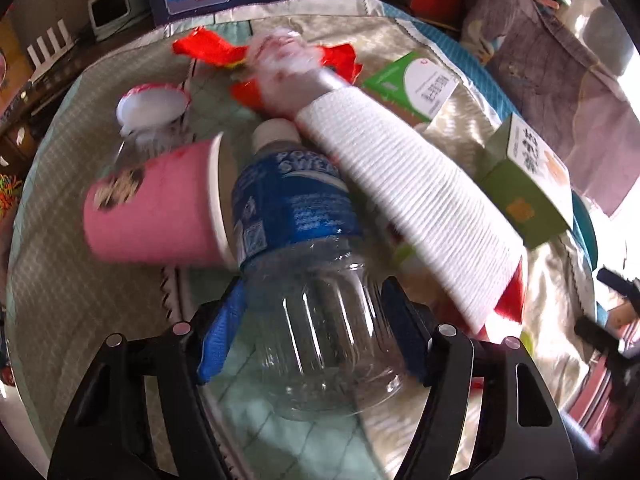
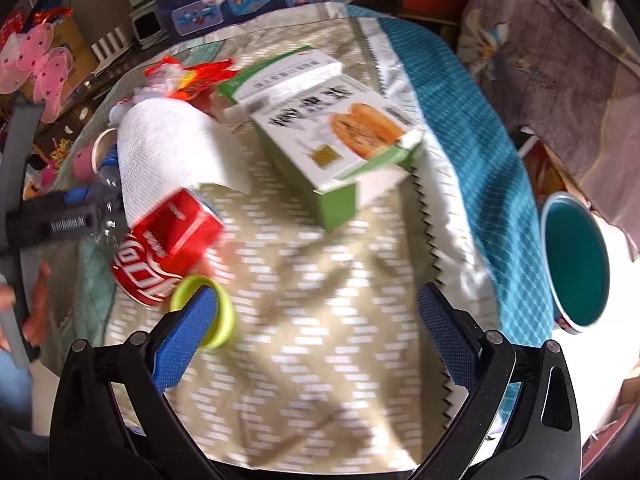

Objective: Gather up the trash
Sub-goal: 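Grasp the clear water bottle with the left gripper while the right gripper grasps the red Coca-Cola can, then carry the bottle and can over the teal bucket and open both grippers, then move both tools back over the table toward the paper towel and bread box, then grasp the white paper towel with the left gripper while the right gripper grasps the bread box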

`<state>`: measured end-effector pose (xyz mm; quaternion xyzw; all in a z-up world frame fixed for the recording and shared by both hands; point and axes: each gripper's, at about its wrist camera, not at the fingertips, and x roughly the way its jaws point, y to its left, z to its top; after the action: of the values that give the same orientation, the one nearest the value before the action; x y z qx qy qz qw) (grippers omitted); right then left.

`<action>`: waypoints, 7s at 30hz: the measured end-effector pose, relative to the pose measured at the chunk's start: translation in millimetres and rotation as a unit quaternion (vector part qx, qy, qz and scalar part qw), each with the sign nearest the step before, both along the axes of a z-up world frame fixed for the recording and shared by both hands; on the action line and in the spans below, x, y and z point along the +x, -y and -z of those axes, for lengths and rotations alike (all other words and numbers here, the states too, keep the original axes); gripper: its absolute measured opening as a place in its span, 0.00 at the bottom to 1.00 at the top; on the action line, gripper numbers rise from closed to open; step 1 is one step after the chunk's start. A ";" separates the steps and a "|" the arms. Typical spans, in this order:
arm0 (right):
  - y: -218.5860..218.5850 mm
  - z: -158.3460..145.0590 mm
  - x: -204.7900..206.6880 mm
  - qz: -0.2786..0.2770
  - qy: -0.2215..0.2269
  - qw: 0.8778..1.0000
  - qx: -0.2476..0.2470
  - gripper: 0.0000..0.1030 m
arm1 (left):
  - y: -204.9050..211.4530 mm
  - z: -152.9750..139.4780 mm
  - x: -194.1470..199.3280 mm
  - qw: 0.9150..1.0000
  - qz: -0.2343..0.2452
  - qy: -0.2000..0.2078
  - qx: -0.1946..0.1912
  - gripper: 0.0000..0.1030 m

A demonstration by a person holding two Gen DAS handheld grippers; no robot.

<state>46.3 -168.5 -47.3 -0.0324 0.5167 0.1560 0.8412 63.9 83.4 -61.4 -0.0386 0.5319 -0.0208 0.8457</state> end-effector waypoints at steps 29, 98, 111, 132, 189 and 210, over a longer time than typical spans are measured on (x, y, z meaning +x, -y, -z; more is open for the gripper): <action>-99.5 8.3 46.8 -0.077 -0.104 0.989 0.070 0.44 | -23.3 -6.1 -11.1 0.998 0.062 -0.001 -0.007 0.81; 431.7 32.3 62.9 0.328 -0.032 0.943 0.045 0.44 | 511.5 29.6 122.8 0.923 0.373 -0.072 -0.054 0.65; 399.8 43.7 69.9 0.302 -0.056 0.950 0.060 0.62 | 448.9 9.4 104.4 0.940 0.335 -0.034 -0.049 0.86; 284.1 -30.7 35.4 0.235 -0.018 0.972 0.010 0.83 | 309.4 -43.8 47.6 0.956 0.286 0.023 -0.062 0.89; 38.9 -11.2 51.3 -0.025 0.005 0.999 -0.021 0.21 | 64.9 -18.3 27.9 0.997 0.045 0.047 -0.049 0.41; 98.4 -25.0 19.6 0.007 0.019 0.999 0.033 0.03 | 122.8 -31.7 3.1 0.984 0.150 0.036 -0.085 0.02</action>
<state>66.0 -266.9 -22.3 -0.0037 0.4957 0.1667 0.8524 67.0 -39.4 -29.8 -0.0290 0.4972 -0.1939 0.8452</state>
